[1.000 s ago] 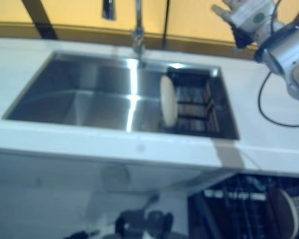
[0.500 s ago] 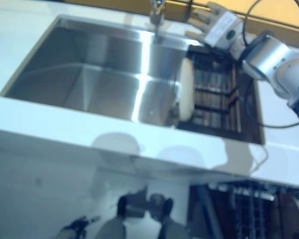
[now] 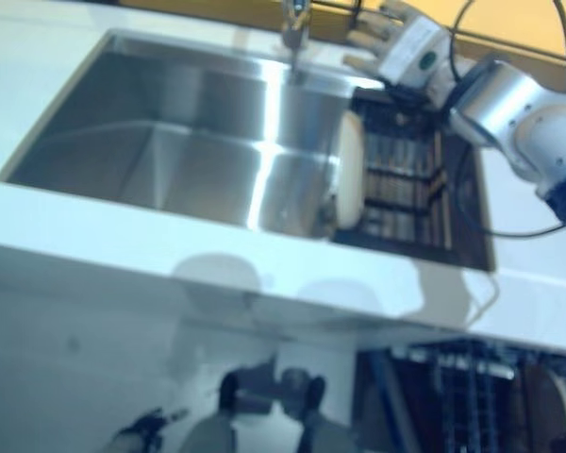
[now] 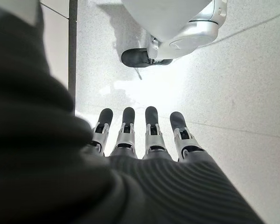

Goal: Take plates into dishwasher

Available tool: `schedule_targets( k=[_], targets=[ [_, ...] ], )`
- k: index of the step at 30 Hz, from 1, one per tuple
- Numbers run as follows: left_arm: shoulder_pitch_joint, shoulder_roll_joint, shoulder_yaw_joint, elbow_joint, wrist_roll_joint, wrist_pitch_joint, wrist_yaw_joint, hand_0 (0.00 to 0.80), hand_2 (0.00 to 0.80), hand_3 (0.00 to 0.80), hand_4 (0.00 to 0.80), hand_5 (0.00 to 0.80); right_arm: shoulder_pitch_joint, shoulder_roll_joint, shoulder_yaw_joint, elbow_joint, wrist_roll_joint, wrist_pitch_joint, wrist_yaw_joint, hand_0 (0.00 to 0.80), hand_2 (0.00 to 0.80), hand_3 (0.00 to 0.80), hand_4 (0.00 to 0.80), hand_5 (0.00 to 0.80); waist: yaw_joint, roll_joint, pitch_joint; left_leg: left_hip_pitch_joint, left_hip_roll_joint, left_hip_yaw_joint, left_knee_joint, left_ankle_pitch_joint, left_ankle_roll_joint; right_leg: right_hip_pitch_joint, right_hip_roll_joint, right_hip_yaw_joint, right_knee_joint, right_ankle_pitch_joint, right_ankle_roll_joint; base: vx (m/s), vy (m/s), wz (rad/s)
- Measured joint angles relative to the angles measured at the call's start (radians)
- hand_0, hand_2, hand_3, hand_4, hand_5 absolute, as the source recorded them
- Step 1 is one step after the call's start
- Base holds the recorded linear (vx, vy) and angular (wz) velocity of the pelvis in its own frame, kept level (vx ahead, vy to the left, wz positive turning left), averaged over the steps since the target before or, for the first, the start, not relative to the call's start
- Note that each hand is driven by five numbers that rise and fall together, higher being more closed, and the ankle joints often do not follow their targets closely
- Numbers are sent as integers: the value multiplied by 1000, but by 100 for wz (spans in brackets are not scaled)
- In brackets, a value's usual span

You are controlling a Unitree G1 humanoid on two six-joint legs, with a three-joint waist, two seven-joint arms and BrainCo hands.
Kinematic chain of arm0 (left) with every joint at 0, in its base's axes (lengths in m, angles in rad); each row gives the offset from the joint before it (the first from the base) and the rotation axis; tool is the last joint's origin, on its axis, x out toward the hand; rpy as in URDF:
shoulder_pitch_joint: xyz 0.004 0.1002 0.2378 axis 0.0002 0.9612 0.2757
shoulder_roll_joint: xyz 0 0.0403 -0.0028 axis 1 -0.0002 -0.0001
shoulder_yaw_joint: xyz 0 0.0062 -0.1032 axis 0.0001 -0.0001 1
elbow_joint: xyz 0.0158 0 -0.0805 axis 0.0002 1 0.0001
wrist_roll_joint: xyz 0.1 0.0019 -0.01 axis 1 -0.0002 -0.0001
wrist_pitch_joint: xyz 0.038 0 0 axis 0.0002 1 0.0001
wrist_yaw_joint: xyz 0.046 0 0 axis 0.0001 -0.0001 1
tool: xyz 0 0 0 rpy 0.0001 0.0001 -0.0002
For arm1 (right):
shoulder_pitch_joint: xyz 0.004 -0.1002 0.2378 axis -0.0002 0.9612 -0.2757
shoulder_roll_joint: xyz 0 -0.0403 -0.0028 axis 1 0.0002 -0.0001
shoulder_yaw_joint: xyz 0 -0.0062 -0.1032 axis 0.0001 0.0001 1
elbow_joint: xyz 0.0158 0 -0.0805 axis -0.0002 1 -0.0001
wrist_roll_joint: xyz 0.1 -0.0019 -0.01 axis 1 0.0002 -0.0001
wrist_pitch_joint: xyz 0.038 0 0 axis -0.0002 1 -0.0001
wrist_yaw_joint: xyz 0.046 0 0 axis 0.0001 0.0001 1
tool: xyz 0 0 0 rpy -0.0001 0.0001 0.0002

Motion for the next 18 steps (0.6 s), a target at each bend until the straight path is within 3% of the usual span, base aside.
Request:
schedule_targets(
  k=[18],
  targets=[
    [2,0,1,16,1,-2,0,0,0,0,0,0,0,42,0,-7,1,0,24,0,0,0,0,0,1,-5,3,-1,1,0,-1,0,0,-2,0,0,0,0,0,0,0,0]
  ],
)
